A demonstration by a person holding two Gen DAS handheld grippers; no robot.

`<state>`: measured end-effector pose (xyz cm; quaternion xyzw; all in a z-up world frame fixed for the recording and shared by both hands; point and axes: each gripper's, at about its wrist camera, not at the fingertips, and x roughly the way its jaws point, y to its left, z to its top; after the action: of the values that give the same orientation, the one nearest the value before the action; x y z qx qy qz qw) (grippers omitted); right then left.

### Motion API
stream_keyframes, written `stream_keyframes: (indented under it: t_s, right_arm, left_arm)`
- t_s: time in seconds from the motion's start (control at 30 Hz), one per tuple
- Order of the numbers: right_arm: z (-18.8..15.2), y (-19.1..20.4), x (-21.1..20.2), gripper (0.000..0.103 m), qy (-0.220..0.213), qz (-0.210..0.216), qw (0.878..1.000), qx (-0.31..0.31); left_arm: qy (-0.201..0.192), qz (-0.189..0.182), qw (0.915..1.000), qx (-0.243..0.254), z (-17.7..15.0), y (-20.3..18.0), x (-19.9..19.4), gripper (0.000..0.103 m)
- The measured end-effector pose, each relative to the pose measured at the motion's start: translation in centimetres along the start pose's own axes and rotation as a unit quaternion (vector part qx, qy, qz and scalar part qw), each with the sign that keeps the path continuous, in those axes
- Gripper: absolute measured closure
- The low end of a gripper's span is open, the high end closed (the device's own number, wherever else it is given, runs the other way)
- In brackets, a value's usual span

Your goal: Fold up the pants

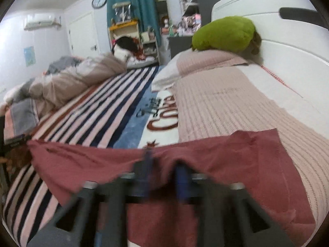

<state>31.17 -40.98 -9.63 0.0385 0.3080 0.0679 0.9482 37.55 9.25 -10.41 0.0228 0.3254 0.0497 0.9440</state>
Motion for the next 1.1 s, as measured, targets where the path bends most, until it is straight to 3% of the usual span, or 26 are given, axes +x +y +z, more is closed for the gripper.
stream_keyframes:
  t_s: [0.03, 0.17, 0.27, 0.4, 0.47, 0.57, 0.7, 0.83, 1.0, 1.03, 1.1]
  right_arm:
    - [0.0, 0.1, 0.1, 0.047, 0.006, 0.004, 1.0, -0.003]
    - [0.2, 0.9, -1.6, 0.045, 0.019, 0.002, 0.999, -0.035]
    - [0.6, 1.1, -4.2, 0.027, 0.01, -0.011, 0.999, -0.049]
    - [-0.2, 0.3, -7.5, 0.025, 0.006, -0.066, 0.996, -0.065]
    - [-1.3, -0.6, -8.6, 0.015, 0.013, -0.11, 0.992, -0.066]
    - [-3.1, -2.6, -9.5, 0.013, 0.028, -0.134, 0.99, -0.032]
    - [-4.9, -4.6, -9.4, 0.008, 0.032, -0.152, 0.988, -0.001]
    - [-5.8, -5.6, -8.1, 0.007, 0.041, -0.144, 0.989, 0.014]
    - [-5.4, -4.7, -6.8, 0.007, 0.024, -0.148, 0.988, -0.017]
    - [-5.2, -4.6, -6.4, 0.007, 0.021, -0.151, 0.988, -0.018]
    - [-5.1, -4.5, -6.0, 0.006, 0.013, -0.152, 0.988, -0.015]
  left_arm:
    - [-0.001, -0.001, 1.0, 0.002, 0.1, 0.1, -0.3, 0.008]
    - [-0.003, -0.023, 0.9995, -0.022, 0.0, 1.9, -2.9, 0.008]
    - [0.018, -0.043, 0.9981, -0.039, -1.5, 3.3, -4.2, 0.008]
    - [0.061, -0.058, 0.9921, -0.093, -4.9, 5.5, -4.2, 0.008]
    - [0.088, -0.08, 0.985, -0.125, -6.7, 6.4, -3.3, 0.008]
    - [0.112, -0.094, 0.9793, -0.14, -8.5, 6.2, -1.6, 0.008]
    - [0.126, -0.086, 0.9769, -0.15, -9.0, 5.2, 1.0, 0.008]
    - [0.119, -0.071, 0.9771, -0.161, -7.9, 4.6, 3.7, 0.008]
    - [0.106, -0.051, 0.9756, -0.186, -5.9, 4.1, 6.7, 0.008]
    - [0.104, -0.05, 0.9754, -0.188, -5.6, 4.0, 7.0, 0.01]
    - [0.095, -0.049, 0.9756, -0.192, -4.9, 3.7, 7.6, 0.024]
